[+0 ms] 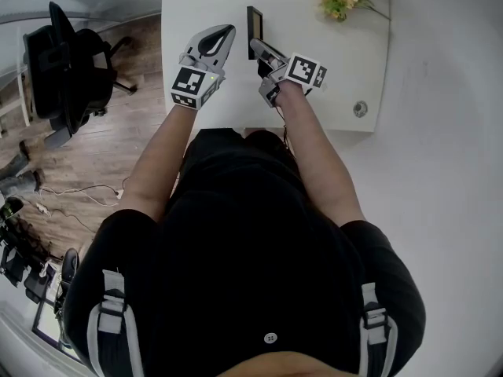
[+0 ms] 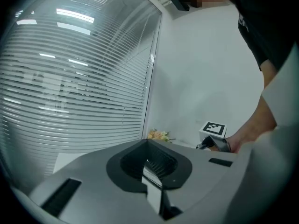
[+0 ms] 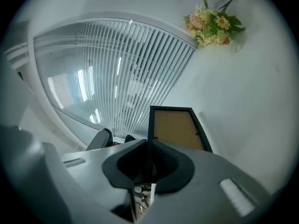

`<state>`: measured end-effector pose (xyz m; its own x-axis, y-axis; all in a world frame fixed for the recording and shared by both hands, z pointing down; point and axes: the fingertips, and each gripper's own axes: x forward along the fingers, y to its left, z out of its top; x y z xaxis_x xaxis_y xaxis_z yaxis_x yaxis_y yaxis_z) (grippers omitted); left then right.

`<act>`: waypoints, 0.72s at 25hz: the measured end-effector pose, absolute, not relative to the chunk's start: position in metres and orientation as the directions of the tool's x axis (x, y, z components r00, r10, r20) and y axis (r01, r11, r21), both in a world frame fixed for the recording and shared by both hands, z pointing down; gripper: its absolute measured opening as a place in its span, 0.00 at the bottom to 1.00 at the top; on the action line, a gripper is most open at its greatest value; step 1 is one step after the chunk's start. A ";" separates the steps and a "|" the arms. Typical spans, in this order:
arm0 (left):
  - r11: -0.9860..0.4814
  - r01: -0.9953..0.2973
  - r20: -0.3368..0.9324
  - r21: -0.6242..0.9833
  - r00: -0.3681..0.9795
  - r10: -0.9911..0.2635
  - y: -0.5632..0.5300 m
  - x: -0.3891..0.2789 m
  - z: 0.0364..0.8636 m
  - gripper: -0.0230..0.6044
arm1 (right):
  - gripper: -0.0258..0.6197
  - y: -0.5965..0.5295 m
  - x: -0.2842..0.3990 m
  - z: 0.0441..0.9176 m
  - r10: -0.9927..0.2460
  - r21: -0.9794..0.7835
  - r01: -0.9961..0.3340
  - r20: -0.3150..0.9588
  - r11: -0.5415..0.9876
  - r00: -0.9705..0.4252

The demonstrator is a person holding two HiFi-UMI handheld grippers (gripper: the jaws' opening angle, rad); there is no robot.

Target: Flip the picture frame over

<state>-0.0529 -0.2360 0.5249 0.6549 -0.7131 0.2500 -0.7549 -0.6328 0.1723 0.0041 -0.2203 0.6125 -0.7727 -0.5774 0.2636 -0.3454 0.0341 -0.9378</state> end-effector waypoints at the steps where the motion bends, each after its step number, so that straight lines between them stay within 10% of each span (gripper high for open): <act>1: -0.631 -0.756 0.252 0.173 0.653 -0.714 -0.236 -0.053 0.526 0.05 | 0.12 -0.220 0.004 0.613 -0.579 -0.945 -0.326 0.250 0.028 -0.776; 18: -0.610 -0.770 0.278 0.190 0.638 -0.718 -0.237 -0.057 0.546 0.05 | 0.12 -0.216 -0.007 0.632 -0.597 -0.999 0.033 -0.003 -0.039 -0.802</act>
<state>-0.0570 -0.2371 0.5465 0.6378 -0.7184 0.2779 -0.7695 -0.6097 0.1900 -0.0066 -0.2158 0.6318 -0.8023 -0.5969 -0.0027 0.0326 -0.0393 -0.9987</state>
